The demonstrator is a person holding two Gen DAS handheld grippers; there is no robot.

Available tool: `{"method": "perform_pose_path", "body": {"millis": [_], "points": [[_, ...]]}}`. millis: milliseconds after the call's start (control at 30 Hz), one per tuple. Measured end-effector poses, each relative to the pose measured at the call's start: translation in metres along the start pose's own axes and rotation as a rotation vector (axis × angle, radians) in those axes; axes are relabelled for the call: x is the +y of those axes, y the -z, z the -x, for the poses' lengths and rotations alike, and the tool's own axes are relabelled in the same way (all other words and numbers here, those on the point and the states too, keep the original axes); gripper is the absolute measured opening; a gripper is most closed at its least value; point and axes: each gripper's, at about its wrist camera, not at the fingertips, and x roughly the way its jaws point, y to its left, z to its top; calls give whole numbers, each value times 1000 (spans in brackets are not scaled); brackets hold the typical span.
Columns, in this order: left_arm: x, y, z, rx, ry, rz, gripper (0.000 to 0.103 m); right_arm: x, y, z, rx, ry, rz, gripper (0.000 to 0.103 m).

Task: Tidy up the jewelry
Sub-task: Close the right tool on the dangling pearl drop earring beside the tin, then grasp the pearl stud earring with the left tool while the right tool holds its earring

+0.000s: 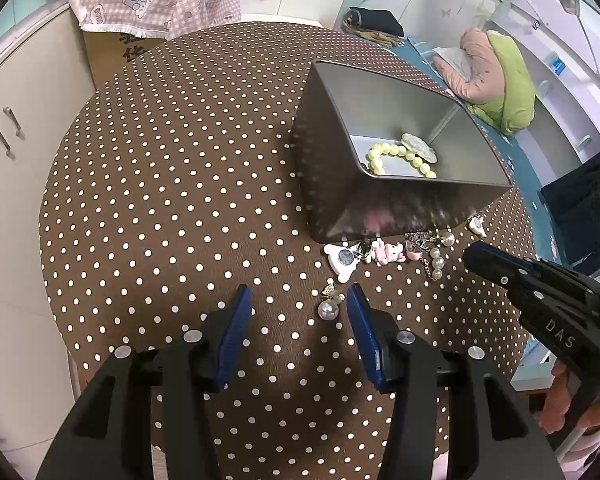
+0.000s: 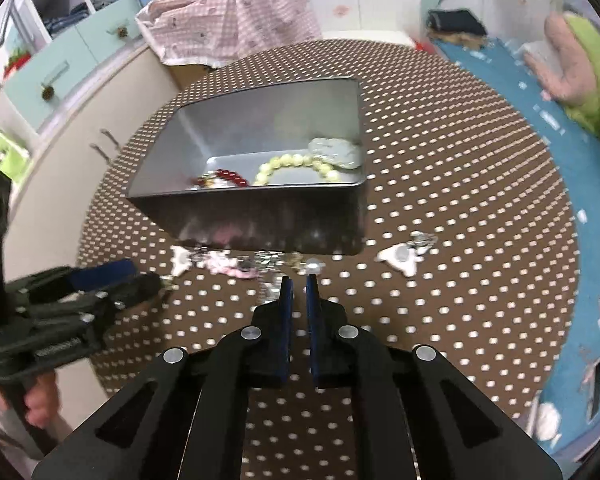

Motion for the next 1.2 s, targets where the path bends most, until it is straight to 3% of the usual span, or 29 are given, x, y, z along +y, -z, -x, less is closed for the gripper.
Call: {"method": "perform_pose_path", "body": {"millis": [167,333,367,400,433,467,567,667,767,833,900,967,1033,1200], "points": [[0,-1,0,1,1,-3,47,11,1,-16,53,-1,10,9],[1,-1,-1,1,3,-3,48,16,1,-17,51,14,2,11],[1,-1,-1,1,7,-5,49,16,0,-17,54,21,0,20],[0,-1,-1,1,12,-5,51,16,-1,-18,58,28,-2,48],[0,-1,-1,0,16,-5,52,17,-4,-19,53,36,-4,63],[-1,-1,-1,0,17,-6,52,17,-3,-17,31,46,-5,68],[-1,-1,-1,-1,18,-9,52,21,-3,-15,22,43,9,67],[1,-1,-1,-2,24,-7,53,26,-2,-23,48,34,26,46],[2,-1,-1,-4,27,-7,53,31,-1,-28,33,63,57,41],[2,-1,-1,-4,27,-7,53,34,-1,-28,26,96,81,31],[2,-1,-1,-6,28,-5,53,29,-3,-26,26,122,80,10],[2,-1,-1,-6,28,-4,53,18,-2,-22,31,80,37,8],[2,-1,-1,-6,25,-2,53,19,-1,-19,22,130,51,8],[0,0,0,3,15,-6,53,12,-1,-4,-5,133,31,8]]}}
